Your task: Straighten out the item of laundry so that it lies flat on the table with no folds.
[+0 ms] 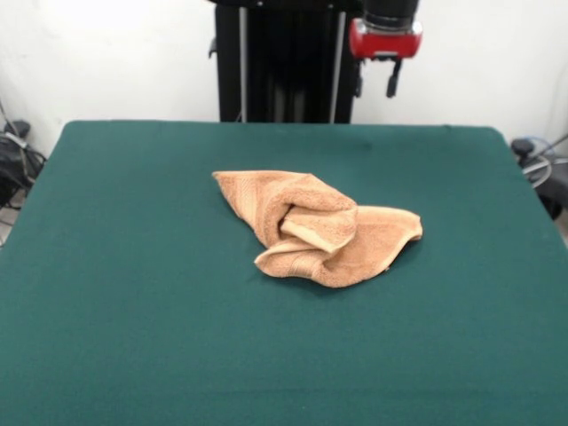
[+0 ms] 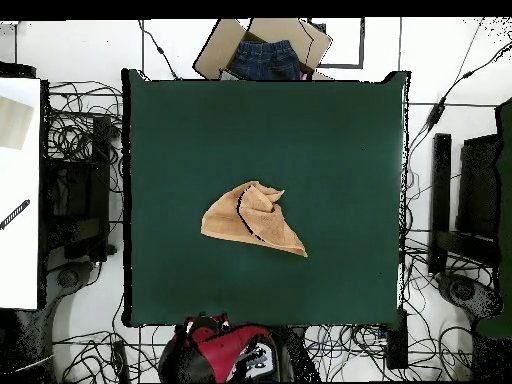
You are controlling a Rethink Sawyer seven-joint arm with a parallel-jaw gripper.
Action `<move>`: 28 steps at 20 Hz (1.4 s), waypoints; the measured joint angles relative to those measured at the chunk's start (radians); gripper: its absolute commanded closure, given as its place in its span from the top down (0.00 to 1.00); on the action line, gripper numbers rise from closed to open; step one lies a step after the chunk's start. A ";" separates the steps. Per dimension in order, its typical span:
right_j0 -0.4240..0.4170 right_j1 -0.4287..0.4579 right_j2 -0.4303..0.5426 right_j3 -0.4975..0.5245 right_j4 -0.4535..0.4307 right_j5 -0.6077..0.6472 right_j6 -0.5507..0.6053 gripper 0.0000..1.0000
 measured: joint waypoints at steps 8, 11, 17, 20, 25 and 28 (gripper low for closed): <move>-0.002 0.035 0.006 -0.028 0.000 0.000 0.000 1.00; -0.004 0.041 0.006 -0.035 0.000 0.000 0.000 1.00; -0.003 0.035 0.006 -0.032 0.000 0.000 0.000 1.00; -0.001 0.021 0.006 -0.016 0.000 0.000 0.000 1.00; 0.019 0.004 0.006 0.015 0.000 -0.025 0.000 1.00; 0.035 0.003 0.004 0.039 0.000 -0.065 0.000 1.00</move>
